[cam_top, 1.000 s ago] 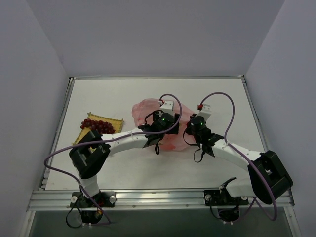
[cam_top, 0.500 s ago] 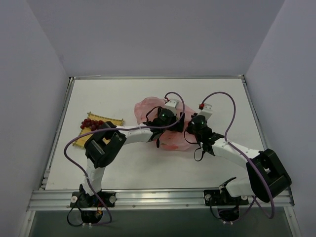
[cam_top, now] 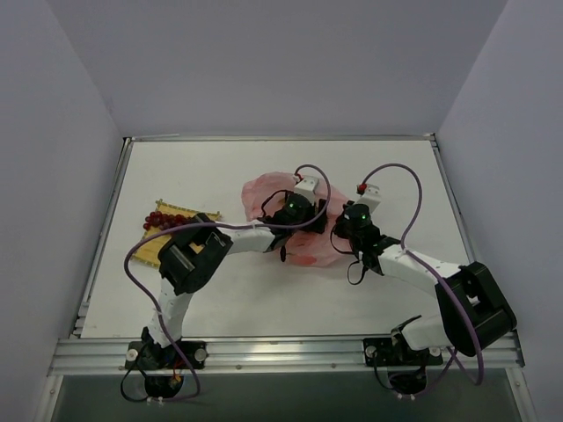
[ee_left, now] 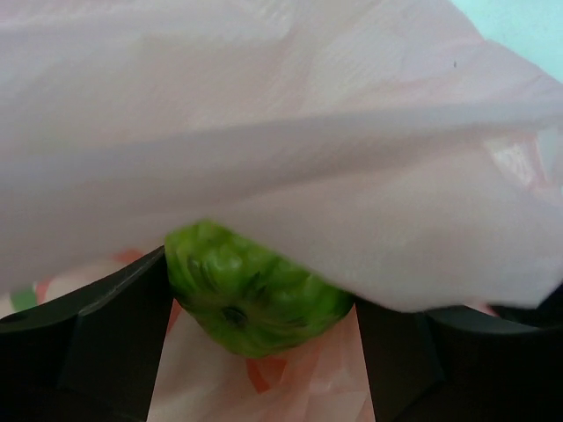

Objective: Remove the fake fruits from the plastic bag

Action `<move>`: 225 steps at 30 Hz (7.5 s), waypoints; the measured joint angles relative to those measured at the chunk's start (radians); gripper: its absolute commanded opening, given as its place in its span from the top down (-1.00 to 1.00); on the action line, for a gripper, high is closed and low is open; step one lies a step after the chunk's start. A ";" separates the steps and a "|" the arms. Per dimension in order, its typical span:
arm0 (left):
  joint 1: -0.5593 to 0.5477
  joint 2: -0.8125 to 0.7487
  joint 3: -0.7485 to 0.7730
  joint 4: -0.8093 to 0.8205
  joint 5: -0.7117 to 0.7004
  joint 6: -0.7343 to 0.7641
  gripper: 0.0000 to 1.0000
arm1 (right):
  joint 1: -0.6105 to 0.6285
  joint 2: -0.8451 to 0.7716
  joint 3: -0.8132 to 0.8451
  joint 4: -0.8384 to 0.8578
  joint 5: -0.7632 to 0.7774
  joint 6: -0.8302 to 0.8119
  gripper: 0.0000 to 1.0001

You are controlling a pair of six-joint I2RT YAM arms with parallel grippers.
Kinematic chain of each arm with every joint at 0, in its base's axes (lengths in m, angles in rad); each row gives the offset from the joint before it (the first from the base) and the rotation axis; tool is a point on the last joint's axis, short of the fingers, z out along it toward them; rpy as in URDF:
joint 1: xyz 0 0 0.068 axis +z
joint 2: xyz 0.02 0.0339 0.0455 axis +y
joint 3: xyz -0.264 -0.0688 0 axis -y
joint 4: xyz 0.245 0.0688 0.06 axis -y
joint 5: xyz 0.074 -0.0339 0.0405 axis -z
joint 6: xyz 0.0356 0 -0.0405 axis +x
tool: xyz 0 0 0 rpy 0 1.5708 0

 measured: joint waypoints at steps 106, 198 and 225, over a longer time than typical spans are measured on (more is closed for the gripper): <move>-0.045 -0.381 -0.315 -0.232 -0.018 0.036 -0.93 | -0.007 -0.324 -0.189 -0.168 0.021 0.038 0.99; 0.588 -1.230 -0.748 -0.809 -0.385 -0.332 0.42 | 0.039 -0.282 -0.189 -0.138 0.037 0.024 1.00; 0.871 -0.848 -0.696 -0.569 -0.241 -0.343 -0.46 | 0.039 -0.315 -0.189 -0.139 0.017 0.023 1.00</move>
